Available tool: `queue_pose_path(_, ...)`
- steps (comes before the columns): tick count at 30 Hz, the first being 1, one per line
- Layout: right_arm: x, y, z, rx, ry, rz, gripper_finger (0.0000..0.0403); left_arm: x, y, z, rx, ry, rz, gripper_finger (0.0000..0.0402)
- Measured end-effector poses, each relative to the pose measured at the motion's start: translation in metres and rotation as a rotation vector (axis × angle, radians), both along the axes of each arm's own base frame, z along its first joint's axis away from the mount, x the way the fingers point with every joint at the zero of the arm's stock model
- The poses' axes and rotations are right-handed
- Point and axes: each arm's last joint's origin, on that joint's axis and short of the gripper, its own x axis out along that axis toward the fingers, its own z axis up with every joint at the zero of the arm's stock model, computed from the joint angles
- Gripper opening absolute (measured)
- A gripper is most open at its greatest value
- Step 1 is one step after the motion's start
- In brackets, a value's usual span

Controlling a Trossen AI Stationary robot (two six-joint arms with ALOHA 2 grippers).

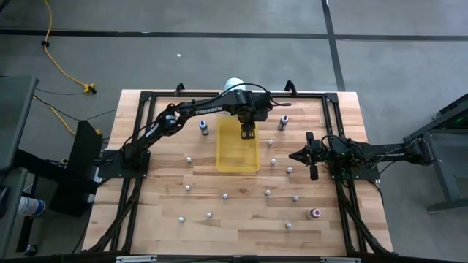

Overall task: Pick & Place food coloring
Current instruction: Put the big black food coloring bottle in the yellow transparent bin, then put the big blue food coloring bottle in the yellow transparent bin

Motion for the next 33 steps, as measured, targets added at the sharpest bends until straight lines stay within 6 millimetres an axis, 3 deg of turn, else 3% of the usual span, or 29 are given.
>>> queue_pose_path(8,0.000,0.000,0.000,0.000,0.000,0.000,0.0000,-0.001,0.001,-0.003,0.026,0.022,0.014,0.0220)
queue_pose_path(17,0.000,0.000,0.000,0.000,0.000,0.000,0.0000,-0.001,0.001,0.003,0.027,0.017,0.014,0.0241)
queue_pose_path(23,0.000,0.000,0.000,0.000,0.001,-0.001,0.0000,-0.007,0.000,0.026,0.062,-0.033,0.022,0.0241)
queue_pose_path(27,0.000,0.000,0.000,-0.001,0.000,-0.003,0.0000,-0.017,-0.003,0.053,0.075,-0.100,0.051,0.0241)
queue_pose_path(33,0.000,0.000,0.000,-0.001,0.000,-0.003,0.0000,-0.040,-0.009,0.094,0.056,-0.187,0.238,0.0241)
